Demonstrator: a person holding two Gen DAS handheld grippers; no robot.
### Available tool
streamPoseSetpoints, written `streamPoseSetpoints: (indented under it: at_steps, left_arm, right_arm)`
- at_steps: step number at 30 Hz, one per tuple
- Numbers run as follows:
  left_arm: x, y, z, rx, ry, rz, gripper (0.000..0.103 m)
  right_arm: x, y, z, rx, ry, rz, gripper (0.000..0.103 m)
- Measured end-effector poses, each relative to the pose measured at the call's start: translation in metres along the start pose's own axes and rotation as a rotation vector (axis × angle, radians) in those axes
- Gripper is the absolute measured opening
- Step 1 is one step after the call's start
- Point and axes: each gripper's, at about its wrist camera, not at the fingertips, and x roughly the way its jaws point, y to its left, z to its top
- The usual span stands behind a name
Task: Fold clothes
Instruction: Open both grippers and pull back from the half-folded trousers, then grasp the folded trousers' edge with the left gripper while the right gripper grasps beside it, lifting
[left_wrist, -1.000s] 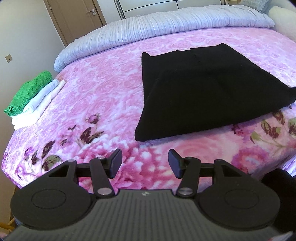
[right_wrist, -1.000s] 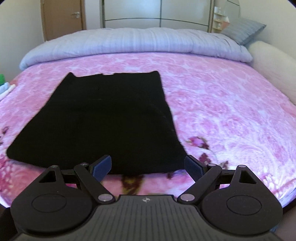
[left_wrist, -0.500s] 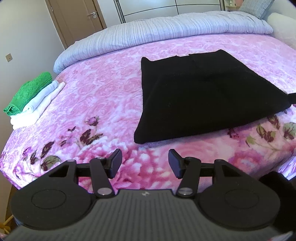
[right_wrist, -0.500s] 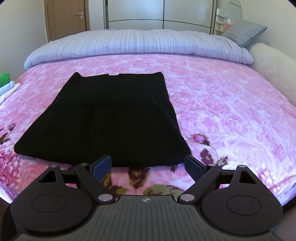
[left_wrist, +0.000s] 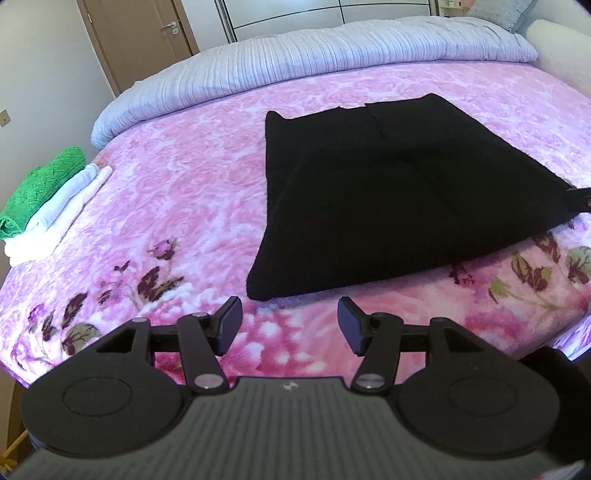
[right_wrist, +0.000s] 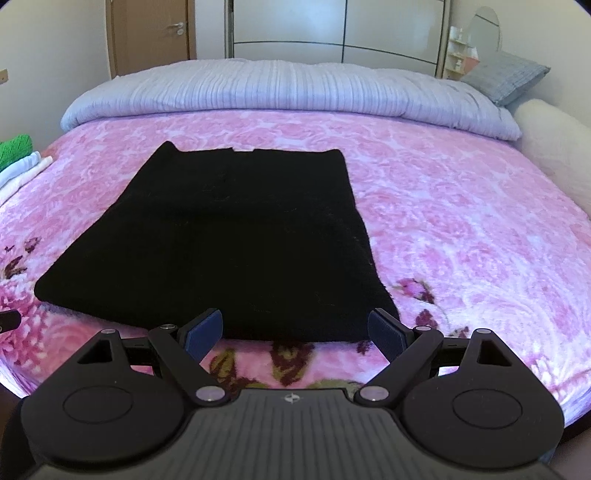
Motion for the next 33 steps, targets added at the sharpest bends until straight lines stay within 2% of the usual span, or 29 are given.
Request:
streamPoseSetpoints:
  at_steps: [5, 8, 10, 13, 17, 18, 21, 24, 28, 33]
  left_arm:
    - [0.011, -0.002, 0.006, -0.009, 0.015, -0.018, 0.053]
    - [0.013, -0.005, 0.009, 0.009, -0.007, -0.039, 0.053]
    - [0.011, -0.008, 0.01, 0.059, -0.051, -0.081, 0.053]
    - [0.006, -0.014, 0.006, 0.232, -0.139, -0.119, 0.053]
    - [0.012, -0.032, -0.013, 0.578, -0.203, -0.094, 0.053]
    - [0.018, -0.036, -0.02, 0.671, -0.205, -0.083, 0.053]
    - [0.04, -0.042, -0.034, 0.859, -0.192, -0.039, 0.054]
    - [0.061, -0.041, -0.039, 0.962, -0.184, -0.014, 0.054]
    - [0.091, -0.04, -0.045, 1.094, -0.193, 0.006, 0.055]
    - [0.111, -0.031, -0.033, 1.11, -0.235, -0.044, 0.055]
  right_arm:
    - [0.011, -0.001, 0.002, 0.006, 0.016, 0.011, 0.088]
    - [0.014, -0.003, 0.002, 0.009, 0.018, 0.025, 0.088]
    - [0.014, -0.005, 0.0, 0.004, 0.011, 0.039, 0.088]
    - [0.008, -0.01, -0.005, -0.054, -0.025, 0.067, 0.088]
    - [0.0, -0.014, -0.025, -0.295, -0.088, 0.04, 0.088]
    - [0.0, -0.013, -0.032, -0.378, -0.099, 0.024, 0.088]
    - [0.006, -0.009, -0.052, -0.629, -0.105, -0.015, 0.086]
    - [0.021, -0.007, -0.064, -0.787, -0.094, -0.064, 0.082]
    - [0.046, -0.011, -0.064, -0.868, -0.08, -0.096, 0.079]
    - [0.087, -0.013, -0.074, -1.092, -0.046, -0.191, 0.065]
